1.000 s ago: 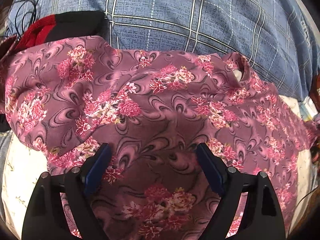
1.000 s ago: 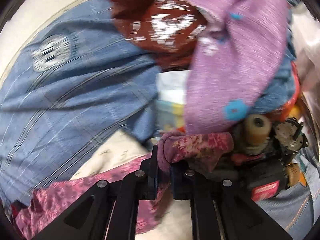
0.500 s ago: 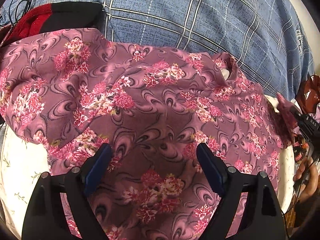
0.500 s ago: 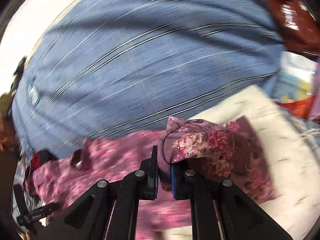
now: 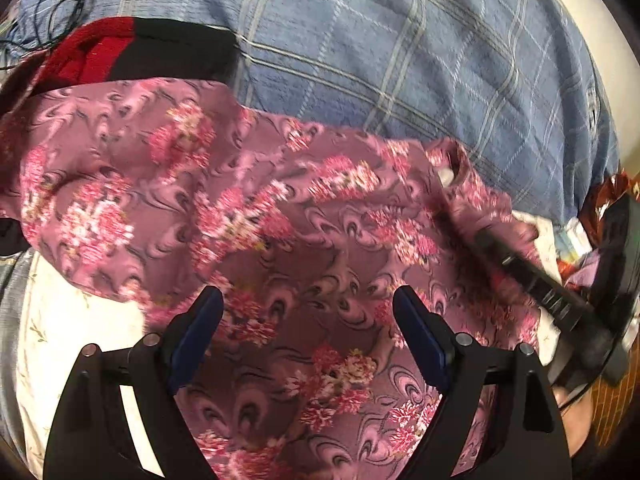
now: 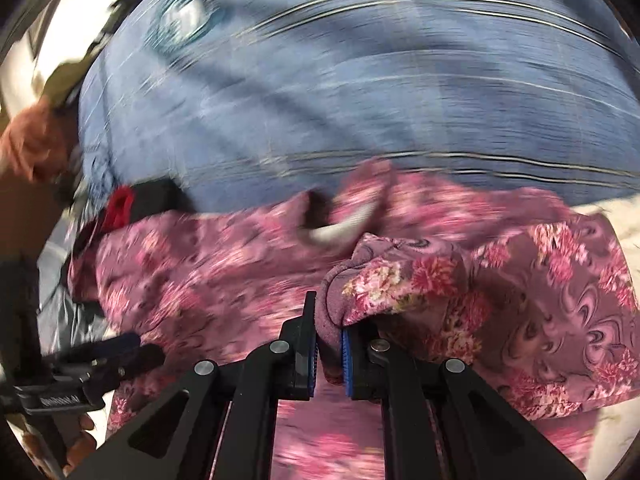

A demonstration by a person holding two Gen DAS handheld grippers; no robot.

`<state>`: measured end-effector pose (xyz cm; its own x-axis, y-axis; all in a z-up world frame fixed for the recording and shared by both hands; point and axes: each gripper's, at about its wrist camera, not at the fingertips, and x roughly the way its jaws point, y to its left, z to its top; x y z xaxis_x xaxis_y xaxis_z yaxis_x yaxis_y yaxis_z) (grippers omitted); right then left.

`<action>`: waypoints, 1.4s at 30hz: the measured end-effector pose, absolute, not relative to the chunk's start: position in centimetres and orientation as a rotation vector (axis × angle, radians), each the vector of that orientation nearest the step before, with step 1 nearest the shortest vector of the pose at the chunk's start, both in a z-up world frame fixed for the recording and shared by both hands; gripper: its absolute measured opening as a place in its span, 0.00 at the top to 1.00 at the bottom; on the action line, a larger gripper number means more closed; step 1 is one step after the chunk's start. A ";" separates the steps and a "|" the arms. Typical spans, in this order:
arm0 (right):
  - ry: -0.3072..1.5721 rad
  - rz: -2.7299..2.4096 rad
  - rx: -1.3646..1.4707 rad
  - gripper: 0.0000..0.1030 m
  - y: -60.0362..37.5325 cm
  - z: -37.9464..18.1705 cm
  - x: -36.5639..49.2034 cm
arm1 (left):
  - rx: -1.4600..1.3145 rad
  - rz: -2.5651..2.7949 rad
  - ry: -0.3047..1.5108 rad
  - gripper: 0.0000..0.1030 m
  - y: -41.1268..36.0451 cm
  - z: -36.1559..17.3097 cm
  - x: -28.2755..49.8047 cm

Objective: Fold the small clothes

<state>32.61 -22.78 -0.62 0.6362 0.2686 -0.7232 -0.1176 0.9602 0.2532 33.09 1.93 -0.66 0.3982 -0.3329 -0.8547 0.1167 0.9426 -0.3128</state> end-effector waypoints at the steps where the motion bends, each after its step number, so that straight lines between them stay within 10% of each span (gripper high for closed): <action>1: 0.862 0.228 0.179 0.84 -21.8 -0.8 32.8 | -0.227 -0.284 1.127 0.15 2.4 -0.5 33.2; 8: 1.012 0.310 0.269 0.50 -17.3 -4.2 32.4 | -0.323 -0.255 1.141 0.15 4.9 -1.0 33.8; 28: 0.961 0.173 0.523 0.39 -34.2 -2.2 20.5 | -0.210 -0.441 1.169 0.15 -5.3 -2.6 34.6; 29: 0.957 0.165 0.552 0.39 -35.0 -2.5 20.2 | -0.203 -0.429 1.171 0.20 -5.7 -2.8 34.9; 31: 0.944 0.153 0.598 0.39 -36.1 -2.8 19.9 | -0.214 -0.421 1.179 0.81 -6.3 -3.2 35.7; 32: 0.934 0.150 0.627 0.39 -36.6 -2.8 19.8 | -0.233 -0.431 1.208 0.95 -6.3 -3.4 36.2; 42: 0.854 0.204 0.866 0.36 -39.7 -4.0 19.8 | -0.449 -0.314 1.079 0.96 1.5 0.0 35.0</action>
<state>19.84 -39.73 -4.05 0.6610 0.4812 -0.5757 0.1689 0.6521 0.7391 35.04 1.54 -0.05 0.4420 -0.4568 -0.7720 0.0282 0.8673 -0.4971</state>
